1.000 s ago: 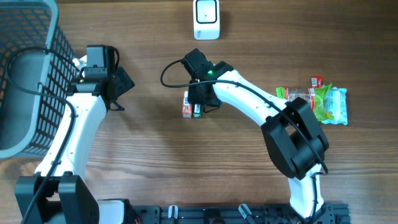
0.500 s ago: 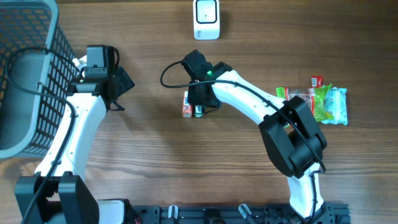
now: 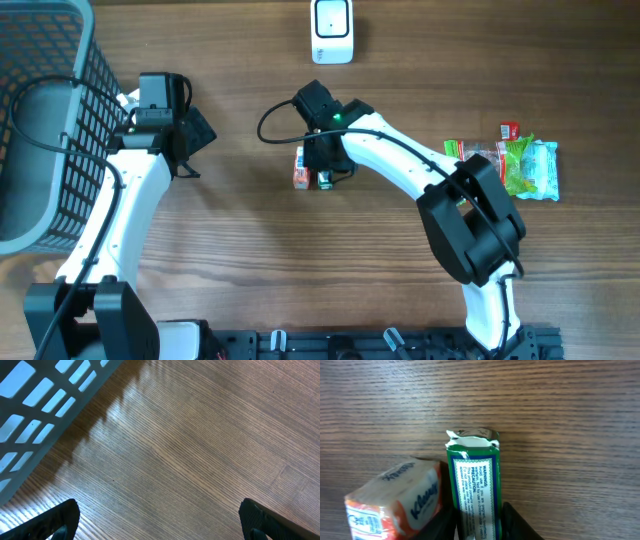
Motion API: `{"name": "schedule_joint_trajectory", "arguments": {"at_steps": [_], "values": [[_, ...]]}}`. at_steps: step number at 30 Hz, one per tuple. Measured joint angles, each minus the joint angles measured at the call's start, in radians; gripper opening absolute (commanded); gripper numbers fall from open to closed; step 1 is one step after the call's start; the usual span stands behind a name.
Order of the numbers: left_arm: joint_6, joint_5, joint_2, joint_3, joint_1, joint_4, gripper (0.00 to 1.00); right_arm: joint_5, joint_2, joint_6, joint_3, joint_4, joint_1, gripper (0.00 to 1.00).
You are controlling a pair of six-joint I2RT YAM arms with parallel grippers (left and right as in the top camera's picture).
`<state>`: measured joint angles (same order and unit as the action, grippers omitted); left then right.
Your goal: Scan the item barcode
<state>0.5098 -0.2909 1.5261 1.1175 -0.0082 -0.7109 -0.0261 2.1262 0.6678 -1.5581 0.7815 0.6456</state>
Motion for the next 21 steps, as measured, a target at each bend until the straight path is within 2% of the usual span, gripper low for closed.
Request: {"name": "schedule_joint_trajectory", "arguments": {"at_steps": [6,9,13,16,18,21], "values": [[0.000,0.000,0.000,0.000,0.000,0.000,1.00,-0.001,0.000,-0.048,0.000,0.050,-0.109,0.24],[0.000,0.000,0.000,0.000,0.000,0.000,1.00,0.000,-0.002,-0.089,0.000,0.079,-0.157,0.24],[0.000,0.000,0.000,0.000,0.000,0.000,1.00,0.001,-0.003,-0.141,0.000,0.096,-0.200,0.35],[0.000,0.000,0.000,0.000,0.000,0.000,1.00,0.000,-0.003,-0.173,0.000,0.103,-0.231,0.38],[0.000,0.000,0.000,0.000,0.000,0.000,1.00,0.000,-0.003,-0.195,0.000,0.107,-0.249,0.49],[0.000,0.000,0.000,0.000,0.000,0.000,1.00,0.000,-0.003,-0.235,0.000,0.122,-0.265,0.60]]}}
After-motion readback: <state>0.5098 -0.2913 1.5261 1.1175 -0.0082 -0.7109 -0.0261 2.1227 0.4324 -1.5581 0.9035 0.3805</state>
